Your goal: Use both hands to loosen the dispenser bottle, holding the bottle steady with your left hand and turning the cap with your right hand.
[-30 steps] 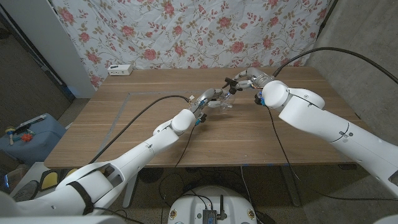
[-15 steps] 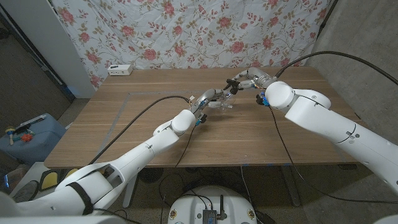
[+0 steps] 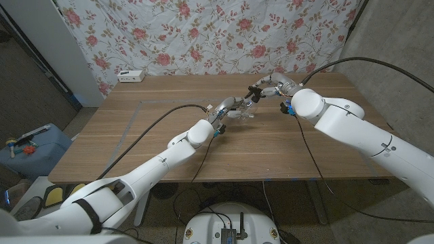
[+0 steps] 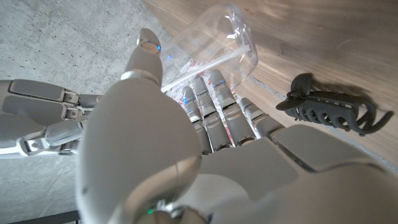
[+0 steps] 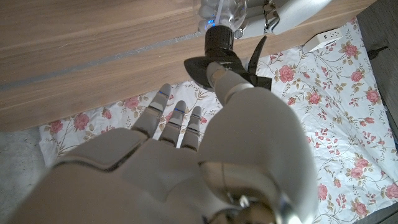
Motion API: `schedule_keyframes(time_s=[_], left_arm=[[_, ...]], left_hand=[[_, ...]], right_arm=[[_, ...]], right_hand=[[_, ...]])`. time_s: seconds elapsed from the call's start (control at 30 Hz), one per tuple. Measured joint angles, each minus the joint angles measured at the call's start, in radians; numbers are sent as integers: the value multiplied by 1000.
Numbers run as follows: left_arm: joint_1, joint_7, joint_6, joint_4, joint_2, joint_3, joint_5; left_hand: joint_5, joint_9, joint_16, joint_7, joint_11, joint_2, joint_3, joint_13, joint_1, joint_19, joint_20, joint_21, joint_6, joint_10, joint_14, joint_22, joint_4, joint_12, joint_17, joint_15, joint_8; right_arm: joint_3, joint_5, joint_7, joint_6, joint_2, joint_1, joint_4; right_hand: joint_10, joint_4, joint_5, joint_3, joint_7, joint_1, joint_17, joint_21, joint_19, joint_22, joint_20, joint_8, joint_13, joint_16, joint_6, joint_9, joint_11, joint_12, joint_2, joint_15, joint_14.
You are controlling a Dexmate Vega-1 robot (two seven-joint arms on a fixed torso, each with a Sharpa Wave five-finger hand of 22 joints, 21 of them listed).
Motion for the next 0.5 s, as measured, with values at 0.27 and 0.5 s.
schedule_keyframes(time_s=[0.27,0.5], left_arm=[[-3,1,-3,9,-5,2,2],[-6,2,-7,15,-7,3,3]], left_hand=[[0,0,0,0,0,0,0,0,0,0,0,0,0,0,0,0,0,-4,0,0,0],[0,0,0,0,0,0,0,-1,0,0,0,0,0,0,0,0,0,-1,0,0,0]], right_arm=[[4,1,6,19,-6,-3,1],[4,1,16,24,-10,-2,-1]], right_hand=[[0,7,1,-7,1,9,0,0,0,0,0,-18,0,0,-20,-2,0,0,-9,0,0],[-6,9,1,-17,1,17,0,5,0,0,0,-37,0,0,-49,-6,6,0,-18,0,0]])
